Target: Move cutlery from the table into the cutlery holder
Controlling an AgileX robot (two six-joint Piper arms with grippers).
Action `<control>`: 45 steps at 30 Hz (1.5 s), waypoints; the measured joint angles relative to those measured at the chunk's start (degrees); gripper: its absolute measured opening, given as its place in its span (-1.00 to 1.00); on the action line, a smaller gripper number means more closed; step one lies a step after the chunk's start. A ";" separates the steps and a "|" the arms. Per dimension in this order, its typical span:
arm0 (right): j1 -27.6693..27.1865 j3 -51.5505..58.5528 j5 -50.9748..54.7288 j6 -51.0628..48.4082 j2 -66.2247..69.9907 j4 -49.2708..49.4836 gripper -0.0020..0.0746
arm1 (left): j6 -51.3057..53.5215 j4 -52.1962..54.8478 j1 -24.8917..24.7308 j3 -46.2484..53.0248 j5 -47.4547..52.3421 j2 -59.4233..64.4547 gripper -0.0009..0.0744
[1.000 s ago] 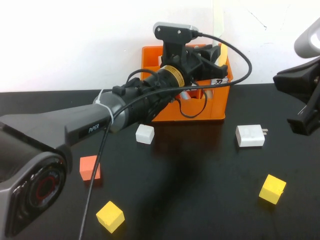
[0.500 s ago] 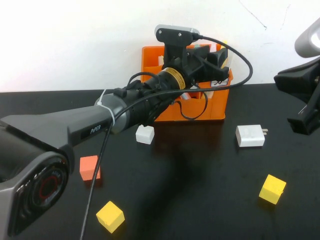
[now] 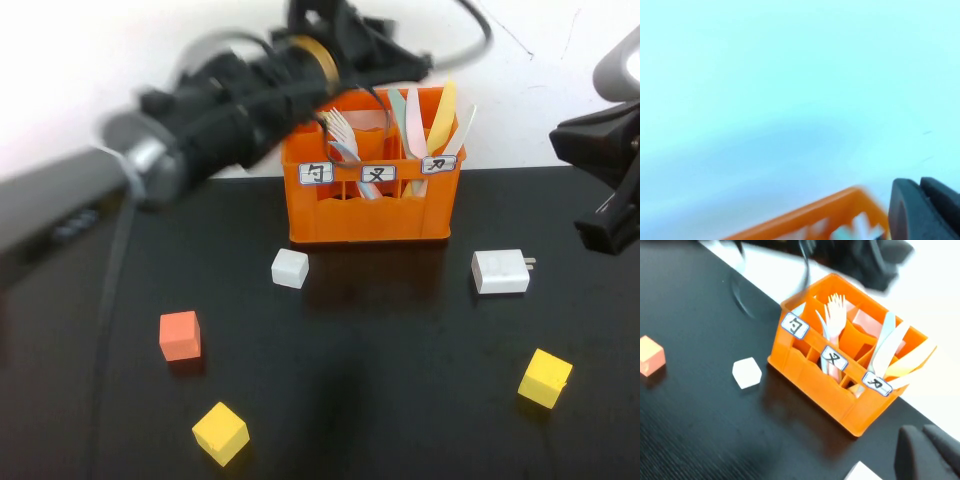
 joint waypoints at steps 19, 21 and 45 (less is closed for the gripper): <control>0.00 0.14 3.38 7.17 -3.76 -13.03 -0.95 | -1.53 -4.68 0.00 13.46 38.49 -33.83 -0.98; 0.00 0.14 4.23 7.20 -5.96 -13.68 -0.95 | -1.62 -4.84 0.00 18.89 37.21 -38.18 -0.98; 0.00 21.93 6.59 7.23 -33.78 -13.71 -0.95 | -3.50 -4.92 0.00 72.26 13.22 -91.85 -0.98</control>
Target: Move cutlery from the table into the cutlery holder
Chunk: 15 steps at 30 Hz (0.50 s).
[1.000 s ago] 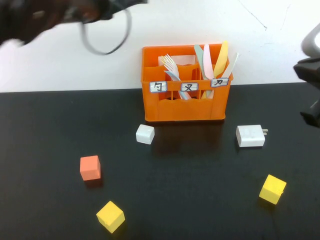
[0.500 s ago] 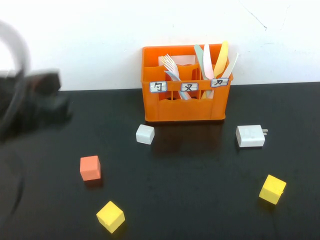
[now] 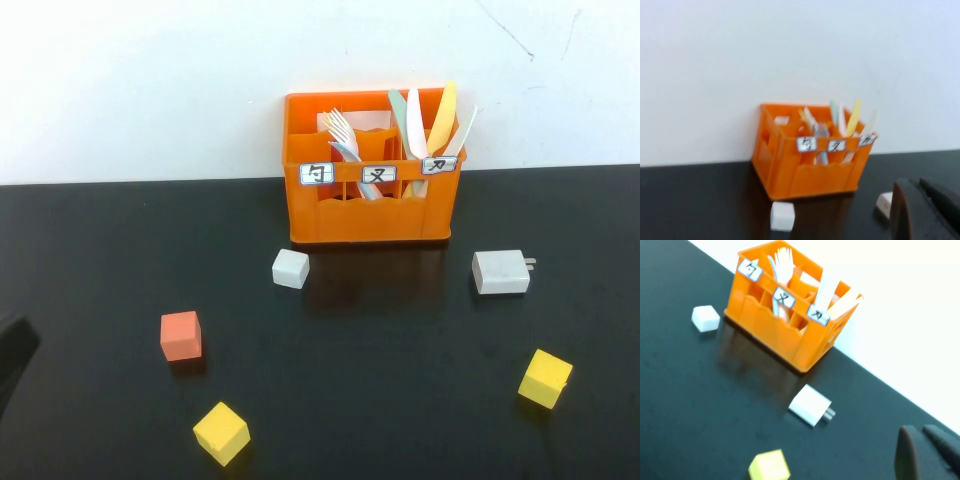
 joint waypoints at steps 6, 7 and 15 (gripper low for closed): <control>0.00 7.42 -0.35 0.10 -9.43 1.00 -0.95 | 0.00 0.00 0.00 5.48 -1.14 -6.49 -0.98; 0.00 8.36 -0.43 -0.03 -10.84 1.00 -0.95 | 0.00 0.00 0.00 6.32 -0.88 -6.97 -0.98; 0.00 13.65 2.00 -0.38 -17.13 1.61 -0.95 | 0.00 0.00 0.00 10.21 1.31 -7.45 -0.98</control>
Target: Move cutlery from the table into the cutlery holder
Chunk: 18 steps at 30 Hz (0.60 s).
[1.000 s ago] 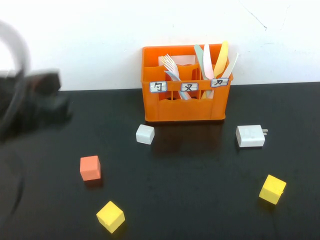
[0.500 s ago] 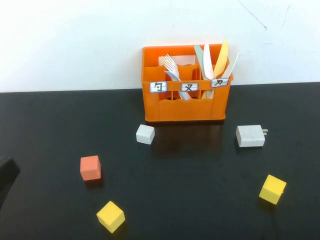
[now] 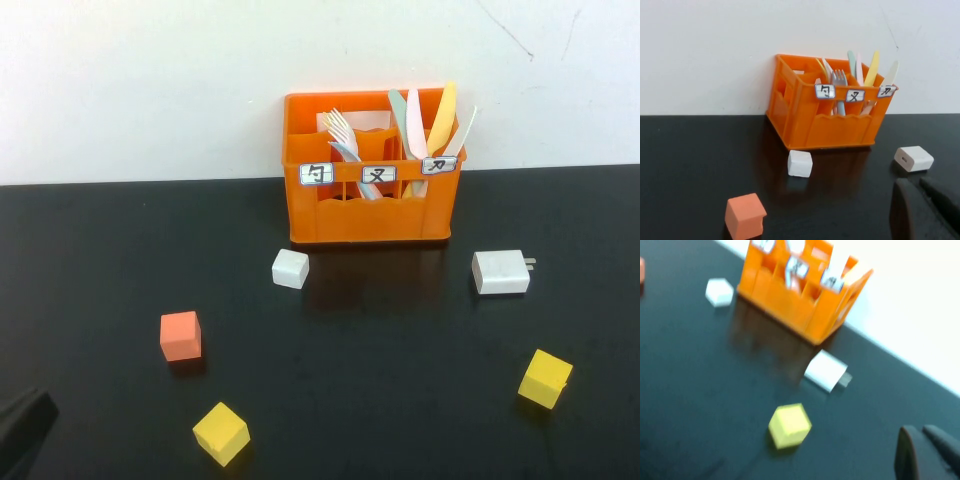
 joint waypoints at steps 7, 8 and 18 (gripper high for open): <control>0.00 1.50 2.76 0.21 -0.38 1.06 -0.95 | 0.00 0.00 0.00 0.00 -0.21 0.00 -0.98; 0.00 1.50 2.76 0.21 -0.38 1.06 -0.95 | -0.13 0.00 0.00 0.00 -0.21 0.00 -0.98; 0.00 1.50 4.05 0.21 -0.38 1.42 -0.95 | -0.22 0.00 0.00 0.00 -0.21 0.00 -0.98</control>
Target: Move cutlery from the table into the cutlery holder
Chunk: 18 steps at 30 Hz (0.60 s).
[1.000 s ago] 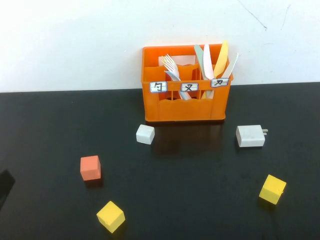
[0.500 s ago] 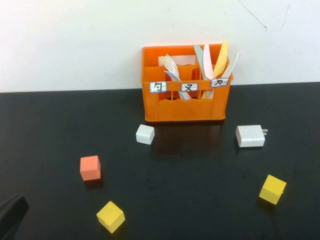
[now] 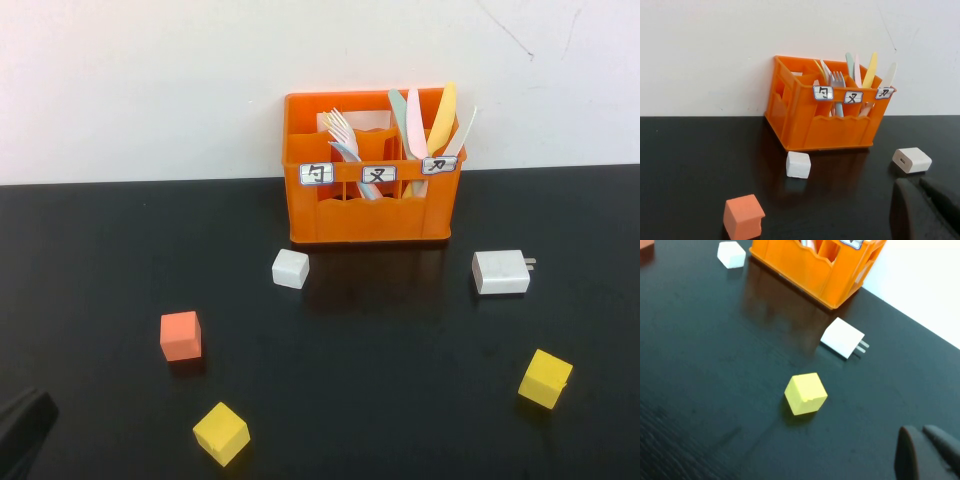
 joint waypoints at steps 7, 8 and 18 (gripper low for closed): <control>0.00 0.00 1.66 0.00 0.00 0.21 -0.95 | 0.00 0.00 0.00 0.00 0.00 0.00 -0.98; 0.00 0.00 1.66 0.00 0.00 0.21 -0.95 | 0.00 0.00 0.00 0.00 0.00 0.00 -0.98; 0.00 0.00 1.79 0.00 0.00 0.30 -0.95 | 0.00 0.67 0.00 0.15 0.23 -0.19 -0.98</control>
